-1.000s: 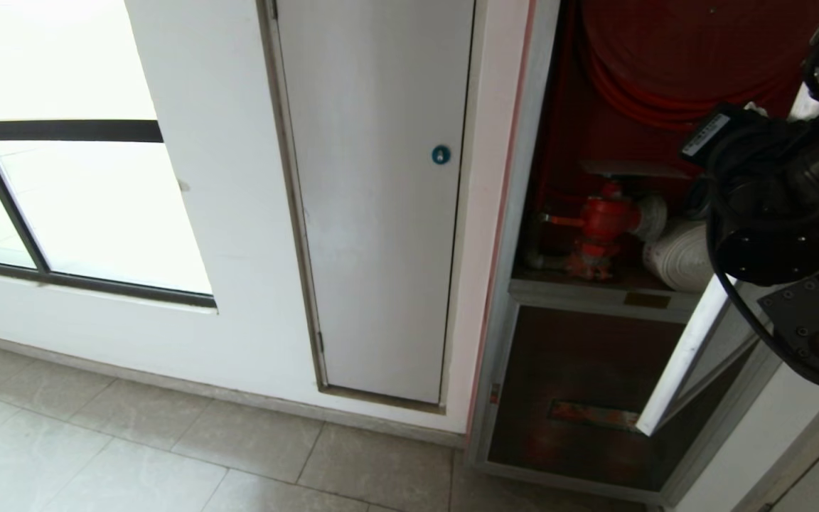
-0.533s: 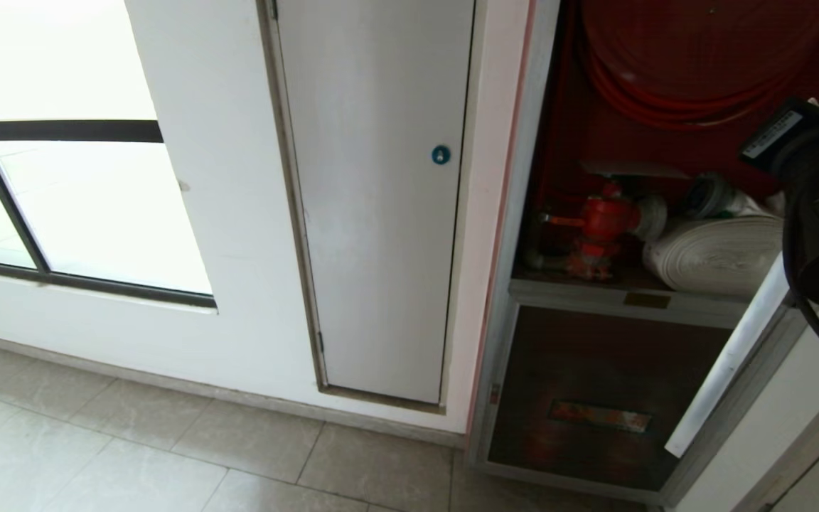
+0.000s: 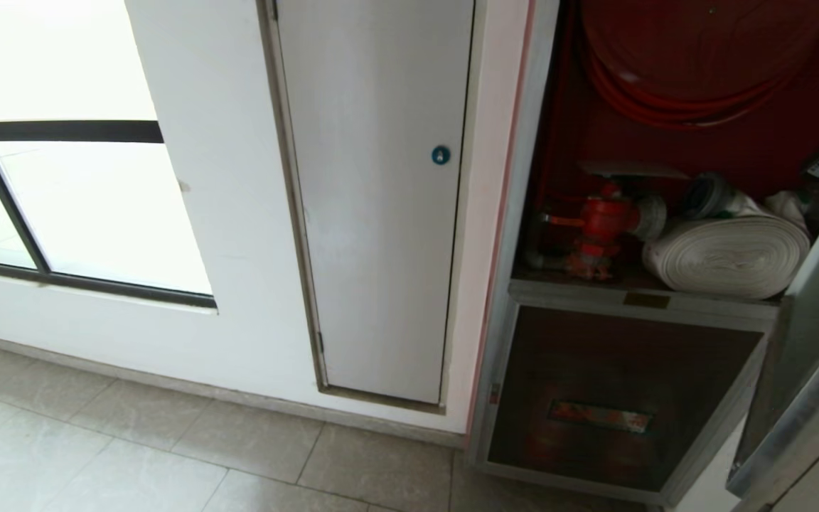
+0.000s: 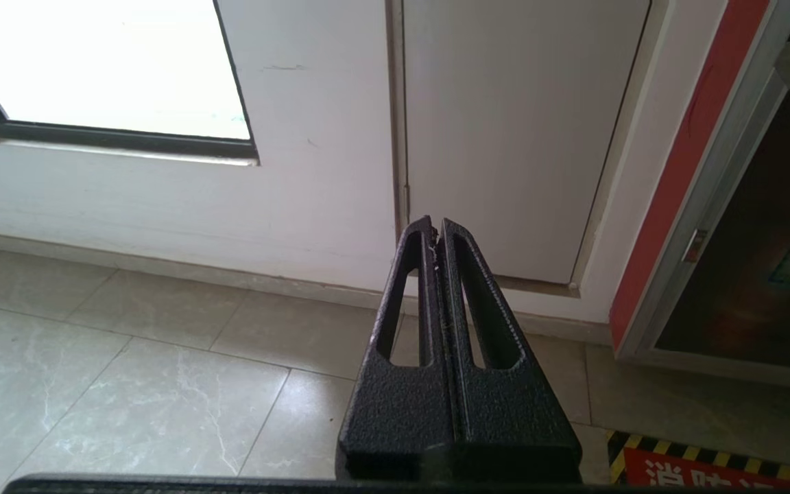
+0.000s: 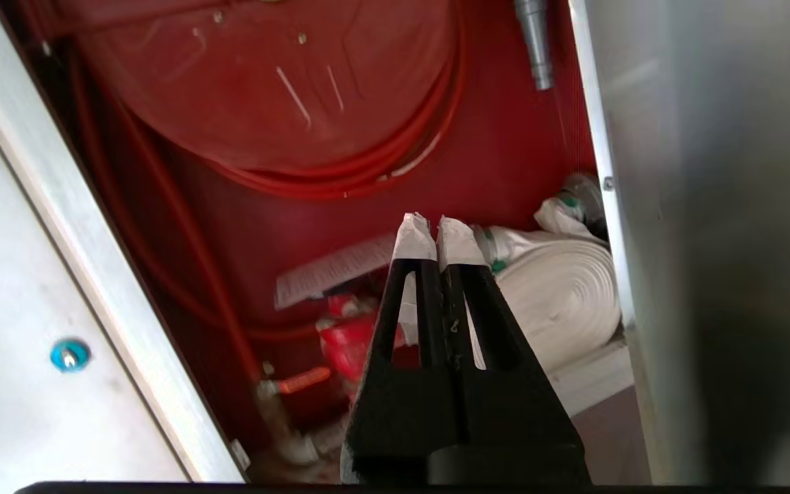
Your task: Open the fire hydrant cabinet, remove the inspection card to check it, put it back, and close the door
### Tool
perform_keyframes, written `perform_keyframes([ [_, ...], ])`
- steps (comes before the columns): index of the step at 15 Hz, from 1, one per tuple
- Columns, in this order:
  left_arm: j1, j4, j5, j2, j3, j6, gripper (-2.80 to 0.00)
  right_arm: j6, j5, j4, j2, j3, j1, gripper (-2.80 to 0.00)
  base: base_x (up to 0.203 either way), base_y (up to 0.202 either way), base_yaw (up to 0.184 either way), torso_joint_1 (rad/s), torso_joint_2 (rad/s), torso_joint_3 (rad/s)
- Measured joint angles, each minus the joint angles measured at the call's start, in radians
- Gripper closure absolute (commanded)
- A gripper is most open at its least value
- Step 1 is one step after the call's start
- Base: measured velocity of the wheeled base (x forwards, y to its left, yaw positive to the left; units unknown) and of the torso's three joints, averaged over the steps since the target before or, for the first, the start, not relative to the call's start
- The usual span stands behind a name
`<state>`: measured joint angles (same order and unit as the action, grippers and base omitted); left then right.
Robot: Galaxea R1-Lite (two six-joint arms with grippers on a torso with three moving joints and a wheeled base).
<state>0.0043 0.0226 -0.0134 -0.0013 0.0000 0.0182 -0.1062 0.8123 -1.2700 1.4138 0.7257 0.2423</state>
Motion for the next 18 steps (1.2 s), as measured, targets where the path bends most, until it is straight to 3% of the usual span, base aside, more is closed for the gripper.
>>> perform_keyframes([
  [4, 0.0, 0.0, 0.0, 0.0, 0.0, 0.0, 0.0, 0.0, -0.005, 0.049, -0.058, -0.035, -0.043, 0.0, 0.0, 0.0, 0.0, 0.0, 0.0, 0.0],
  [18, 0.0, 0.0, 0.0, 0.0, 0.0, 0.0, 0.0, -0.002, 0.005, 0.056, -0.191, -0.143, -0.379, 0.0, 0.0, 0.0, 0.0, 0.0, 0.0, 0.0],
])
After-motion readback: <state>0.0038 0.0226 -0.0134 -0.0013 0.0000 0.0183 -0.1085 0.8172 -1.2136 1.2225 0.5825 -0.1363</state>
